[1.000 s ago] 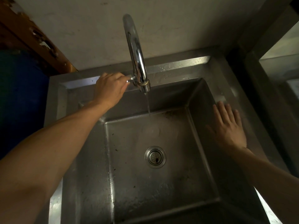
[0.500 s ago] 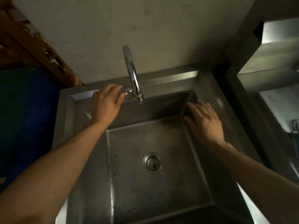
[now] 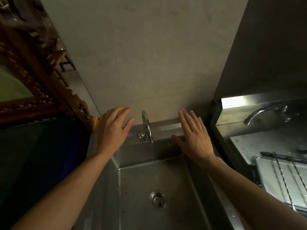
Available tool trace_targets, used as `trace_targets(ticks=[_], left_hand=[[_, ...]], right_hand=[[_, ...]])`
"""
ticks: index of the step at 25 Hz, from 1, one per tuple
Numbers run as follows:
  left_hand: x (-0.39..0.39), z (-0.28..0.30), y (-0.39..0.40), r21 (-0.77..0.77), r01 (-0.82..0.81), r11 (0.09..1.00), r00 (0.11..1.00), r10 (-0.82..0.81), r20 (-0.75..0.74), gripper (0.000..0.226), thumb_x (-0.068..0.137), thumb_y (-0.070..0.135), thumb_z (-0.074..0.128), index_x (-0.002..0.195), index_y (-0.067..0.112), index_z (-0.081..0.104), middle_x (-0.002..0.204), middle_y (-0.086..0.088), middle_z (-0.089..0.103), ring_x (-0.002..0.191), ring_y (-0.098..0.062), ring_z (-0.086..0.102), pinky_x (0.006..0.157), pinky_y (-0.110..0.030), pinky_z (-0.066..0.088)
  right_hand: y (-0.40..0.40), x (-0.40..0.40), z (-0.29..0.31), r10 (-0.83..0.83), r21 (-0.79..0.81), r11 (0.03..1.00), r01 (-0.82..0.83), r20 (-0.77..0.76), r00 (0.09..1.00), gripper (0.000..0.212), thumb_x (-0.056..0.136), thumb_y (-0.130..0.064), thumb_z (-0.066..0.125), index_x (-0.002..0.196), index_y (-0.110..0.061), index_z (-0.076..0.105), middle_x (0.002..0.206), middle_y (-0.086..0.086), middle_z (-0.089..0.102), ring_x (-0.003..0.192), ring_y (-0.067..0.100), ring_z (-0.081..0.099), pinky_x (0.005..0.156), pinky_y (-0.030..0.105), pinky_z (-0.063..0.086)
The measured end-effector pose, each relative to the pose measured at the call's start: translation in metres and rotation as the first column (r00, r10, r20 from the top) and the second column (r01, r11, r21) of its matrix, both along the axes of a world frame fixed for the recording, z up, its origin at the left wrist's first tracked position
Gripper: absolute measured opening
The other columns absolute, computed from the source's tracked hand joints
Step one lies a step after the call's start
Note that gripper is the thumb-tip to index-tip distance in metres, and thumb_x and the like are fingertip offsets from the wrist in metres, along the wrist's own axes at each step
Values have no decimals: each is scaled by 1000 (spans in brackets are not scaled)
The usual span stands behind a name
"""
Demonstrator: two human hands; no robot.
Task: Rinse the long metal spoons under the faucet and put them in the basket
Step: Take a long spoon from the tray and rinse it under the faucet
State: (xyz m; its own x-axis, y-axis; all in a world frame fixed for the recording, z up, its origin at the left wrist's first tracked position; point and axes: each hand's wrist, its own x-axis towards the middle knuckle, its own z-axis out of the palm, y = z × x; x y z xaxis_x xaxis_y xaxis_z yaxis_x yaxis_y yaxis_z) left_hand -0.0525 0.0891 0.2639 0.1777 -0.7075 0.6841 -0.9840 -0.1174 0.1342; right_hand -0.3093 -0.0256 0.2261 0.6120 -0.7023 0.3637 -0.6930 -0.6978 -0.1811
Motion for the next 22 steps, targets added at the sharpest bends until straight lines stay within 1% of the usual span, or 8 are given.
trace_targets(ticks=[3,6,10,12,15,18,20,22], left_hand=[[-10,27,6,-45,55,997,998,-54,23,35,92,36,57,115,12,66,114,-6,66,104,-27,61,85,-40,47],[-22,41,6,-77,118,990,993,-115,41,36,91,39,57,115,14,66,114,-4,65,105,-25,60,84,-38,46],[-70,53,-16,-111,251,962,968,-252,5,37,87,43,60,115,19,64,112,-1,64,103,-20,60,82,-34,44],[-110,60,-28,-111,353,929,934,-356,-11,38,87,44,60,116,20,63,111,-1,62,101,-18,60,81,-34,44],[-168,73,-43,-102,467,878,883,-470,-6,42,88,47,57,119,20,62,116,0,61,103,-16,58,81,-33,46],[-223,88,-59,-125,558,820,828,-561,15,42,87,47,57,118,19,62,117,0,61,103,-17,58,81,-34,46],[-260,95,-67,-134,602,787,795,-607,5,42,87,46,58,118,19,62,116,0,61,102,-17,59,81,-36,49],[-295,97,-71,-161,642,749,758,-652,-8,39,86,43,61,117,19,62,115,0,62,102,-18,59,80,-38,49]], right_hand=[[12,-8,34,-46,-19,999,47,19,999,85,92,-58,44,155,-22,0,162,-1,1,149,21,-5,120,43,2],[27,-29,60,-87,-50,995,89,32,996,83,93,-58,43,155,-21,2,163,0,4,149,21,-5,121,45,4],[47,-88,82,-233,-93,967,236,45,972,81,93,-60,38,155,-23,1,162,-2,2,149,20,-6,121,42,1],[57,-129,92,-323,-112,939,325,42,946,81,93,-63,35,155,-25,0,163,-2,3,150,20,-6,121,44,3],[69,-190,108,-437,-167,884,437,42,899,83,91,-65,38,155,-21,8,162,3,14,149,24,4,120,50,11],[82,-249,122,-541,-190,815,547,89,837,81,90,-61,45,154,-18,18,159,4,26,148,26,15,119,52,18],[91,-283,126,-577,-210,781,587,114,809,79,91,-59,49,153,-18,23,158,4,30,147,27,20,119,50,19],[98,-315,129,-616,-219,750,624,112,780,76,91,-57,51,152,-17,26,157,4,32,147,26,20,119,49,18]])
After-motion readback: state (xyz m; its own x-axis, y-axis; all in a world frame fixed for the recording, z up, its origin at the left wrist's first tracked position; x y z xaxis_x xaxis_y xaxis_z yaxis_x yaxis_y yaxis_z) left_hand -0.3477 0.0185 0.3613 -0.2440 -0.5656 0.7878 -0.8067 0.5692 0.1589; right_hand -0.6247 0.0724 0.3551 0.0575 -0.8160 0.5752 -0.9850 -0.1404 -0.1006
